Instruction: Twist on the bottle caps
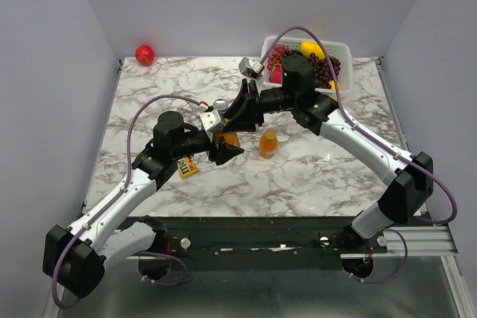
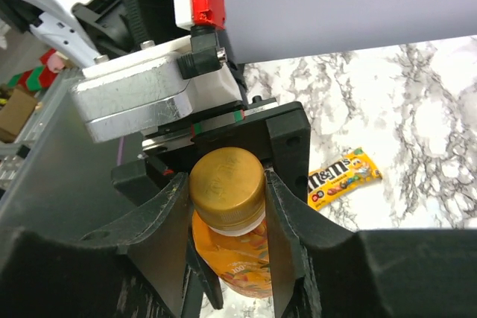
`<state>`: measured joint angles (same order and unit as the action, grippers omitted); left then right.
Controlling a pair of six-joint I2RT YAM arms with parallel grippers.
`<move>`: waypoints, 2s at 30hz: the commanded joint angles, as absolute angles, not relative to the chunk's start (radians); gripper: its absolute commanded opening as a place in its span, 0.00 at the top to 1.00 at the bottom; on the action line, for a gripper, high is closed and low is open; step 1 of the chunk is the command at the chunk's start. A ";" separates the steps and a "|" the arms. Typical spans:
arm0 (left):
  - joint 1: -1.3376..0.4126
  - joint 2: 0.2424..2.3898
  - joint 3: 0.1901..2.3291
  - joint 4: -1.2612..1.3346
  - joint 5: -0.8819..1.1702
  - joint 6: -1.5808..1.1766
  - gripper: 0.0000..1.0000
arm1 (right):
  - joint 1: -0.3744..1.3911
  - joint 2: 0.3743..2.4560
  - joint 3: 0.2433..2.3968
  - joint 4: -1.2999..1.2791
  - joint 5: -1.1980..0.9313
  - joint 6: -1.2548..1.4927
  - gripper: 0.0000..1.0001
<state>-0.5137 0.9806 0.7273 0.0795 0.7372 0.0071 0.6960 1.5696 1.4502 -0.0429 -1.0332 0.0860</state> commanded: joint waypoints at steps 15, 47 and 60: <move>-0.526 0.916 0.726 0.058 0.618 0.071 1.00 | 0.713 1.583 1.462 -0.089 -0.974 0.017 0.50; -0.390 0.683 0.568 -0.159 0.367 0.219 0.01 | 0.470 1.385 1.248 -0.043 -0.887 -0.113 0.80; -0.374 0.870 0.646 -0.121 0.301 0.261 0.01 | 0.221 1.118 0.655 0.296 -0.877 -0.201 0.79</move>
